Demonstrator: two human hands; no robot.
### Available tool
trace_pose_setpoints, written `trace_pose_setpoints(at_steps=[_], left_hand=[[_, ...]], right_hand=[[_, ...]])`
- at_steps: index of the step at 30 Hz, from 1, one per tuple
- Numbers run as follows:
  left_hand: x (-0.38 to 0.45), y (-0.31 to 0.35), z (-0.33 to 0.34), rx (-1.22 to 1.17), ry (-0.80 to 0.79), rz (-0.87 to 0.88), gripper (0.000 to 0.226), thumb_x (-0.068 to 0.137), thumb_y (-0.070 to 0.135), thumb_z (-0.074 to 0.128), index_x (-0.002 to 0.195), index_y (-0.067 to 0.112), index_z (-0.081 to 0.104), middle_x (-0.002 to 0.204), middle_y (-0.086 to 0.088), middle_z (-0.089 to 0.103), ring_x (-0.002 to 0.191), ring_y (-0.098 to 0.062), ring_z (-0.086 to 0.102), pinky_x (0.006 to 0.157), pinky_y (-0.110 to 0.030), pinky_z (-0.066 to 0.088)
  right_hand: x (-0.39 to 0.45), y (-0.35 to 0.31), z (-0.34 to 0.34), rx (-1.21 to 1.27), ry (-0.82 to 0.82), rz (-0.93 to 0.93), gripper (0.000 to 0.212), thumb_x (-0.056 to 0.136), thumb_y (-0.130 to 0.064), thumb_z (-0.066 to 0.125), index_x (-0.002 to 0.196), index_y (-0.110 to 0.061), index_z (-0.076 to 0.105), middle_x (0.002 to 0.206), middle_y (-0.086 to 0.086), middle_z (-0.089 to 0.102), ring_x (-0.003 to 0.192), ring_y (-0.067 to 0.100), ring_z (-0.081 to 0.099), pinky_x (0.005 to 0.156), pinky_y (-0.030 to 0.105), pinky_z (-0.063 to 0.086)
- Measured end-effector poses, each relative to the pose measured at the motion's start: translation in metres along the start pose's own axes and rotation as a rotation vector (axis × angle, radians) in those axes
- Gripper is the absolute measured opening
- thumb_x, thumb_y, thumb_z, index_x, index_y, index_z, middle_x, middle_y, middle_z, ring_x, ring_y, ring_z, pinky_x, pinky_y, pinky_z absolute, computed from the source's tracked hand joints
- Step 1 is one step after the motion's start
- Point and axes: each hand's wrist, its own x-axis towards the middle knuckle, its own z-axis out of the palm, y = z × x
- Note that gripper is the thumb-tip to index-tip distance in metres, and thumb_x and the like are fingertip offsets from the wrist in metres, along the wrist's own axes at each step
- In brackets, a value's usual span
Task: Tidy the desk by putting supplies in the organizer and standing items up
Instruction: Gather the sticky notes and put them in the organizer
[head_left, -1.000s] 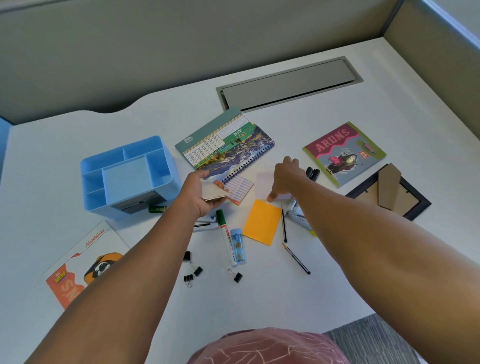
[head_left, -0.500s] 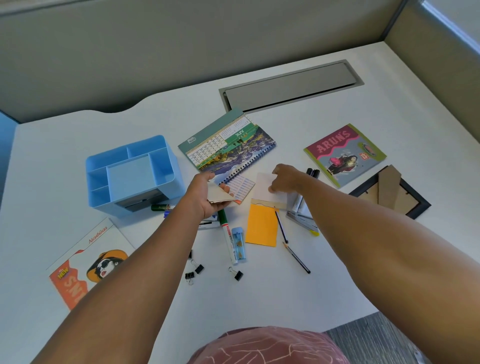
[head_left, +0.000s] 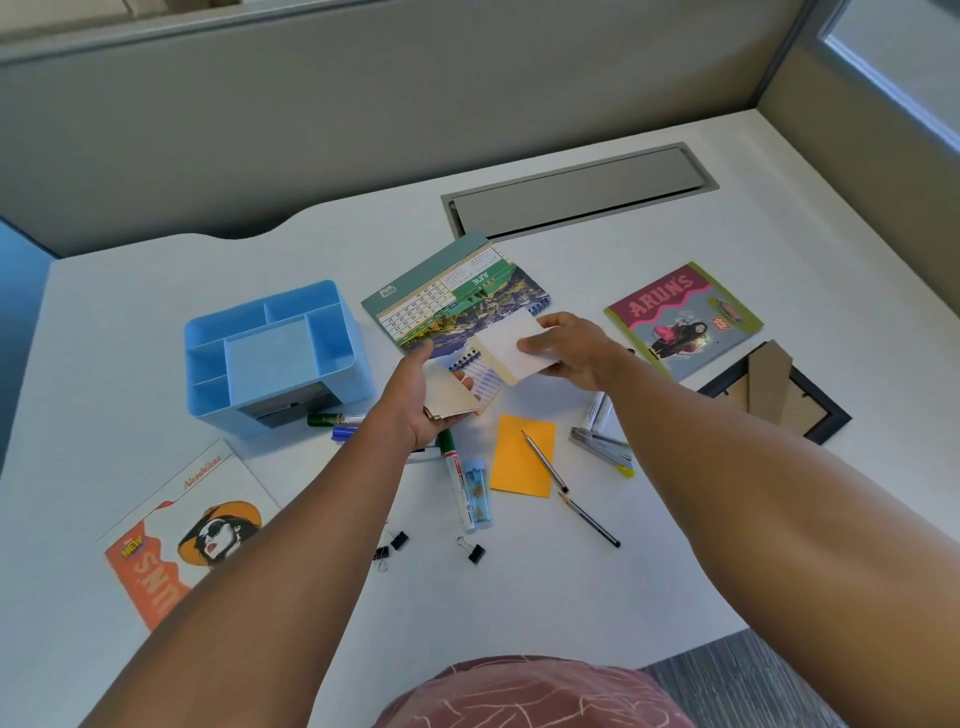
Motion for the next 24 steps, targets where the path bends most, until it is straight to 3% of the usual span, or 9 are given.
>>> trace_pose_setpoints(at_steps=[2,5,7,12,17,20,24], left_hand=[[0.000,-0.003,0.002,0.004,-0.005,0.016,0.047,0.096,0.057,0.049,0.119,0.016,0.057,0.097,-0.017,0.068,0.087,-0.032,0.066,0.084,-0.050,0.054],[-0.003,-0.004,0.004,-0.010,-0.041,0.040,0.046,0.095,0.061,0.047,0.105,0.019,0.061,0.093,-0.016,0.070,0.089,-0.034,0.066,0.089,-0.052,0.051],[-0.006,-0.004,0.006,0.001,-0.054,0.054,0.044,0.095,0.060,0.048,0.105,0.019,0.063,0.094,-0.015,0.071,0.091,-0.035,0.066,0.090,-0.053,0.051],[-0.013,-0.002,0.003,0.061,0.014,0.057,0.041,0.100,0.033,0.055,0.131,0.007,0.057,0.105,-0.017,0.069,0.092,-0.037,0.066,0.085,-0.056,0.053],[-0.012,-0.003,0.002,0.088,0.102,0.026,0.021,0.101,0.023,0.053,0.117,0.009,0.057,0.090,-0.013,0.066,0.076,-0.028,0.064,0.069,-0.045,0.056],[-0.012,-0.003,0.003,0.071,0.111,0.031,0.015,0.102,0.019,0.052,0.113,0.010,0.054,0.099,-0.016,0.064,0.075,-0.028,0.062,0.077,-0.052,0.054],[-0.008,-0.004,0.003,0.067,0.128,0.039,0.026,0.103,0.017,0.050,0.127,0.006,0.053,0.108,-0.017,0.062,0.076,-0.027,0.062,0.081,-0.050,0.053]], right_hand=[[-0.003,0.000,0.010,-0.017,-0.078,0.020,0.033,0.082,0.002,0.074,0.107,-0.012,0.058,0.115,0.011,0.067,0.106,0.028,0.065,0.088,0.041,0.057],[-0.008,0.000,0.025,-0.012,-0.189,0.074,0.032,0.083,0.006,0.071,0.110,-0.005,0.058,0.111,0.013,0.067,0.093,0.026,0.067,0.065,0.034,0.060],[-0.009,0.001,0.034,-0.019,-0.196,0.104,0.037,0.080,0.006,0.074,0.112,-0.002,0.057,0.111,0.015,0.067,0.088,0.027,0.068,0.058,0.032,0.059],[-0.007,0.005,0.049,-0.273,-0.121,0.095,0.049,0.075,-0.010,0.084,0.119,-0.006,0.063,0.101,0.007,0.068,0.080,0.018,0.062,0.064,0.028,0.053],[-0.006,0.008,0.058,-0.331,-0.113,0.079,0.038,0.090,-0.013,0.070,0.125,-0.004,0.056,0.110,0.011,0.065,0.079,0.017,0.063,0.065,0.030,0.053],[-0.008,0.010,0.063,-0.380,-0.163,0.100,0.035,0.095,-0.013,0.064,0.126,0.001,0.055,0.111,0.012,0.065,0.076,0.017,0.064,0.069,0.032,0.055],[-0.013,0.009,0.066,-0.474,-0.228,0.131,0.035,0.099,-0.017,0.057,0.128,0.001,0.055,0.100,0.010,0.064,0.075,0.018,0.061,0.068,0.029,0.054]])
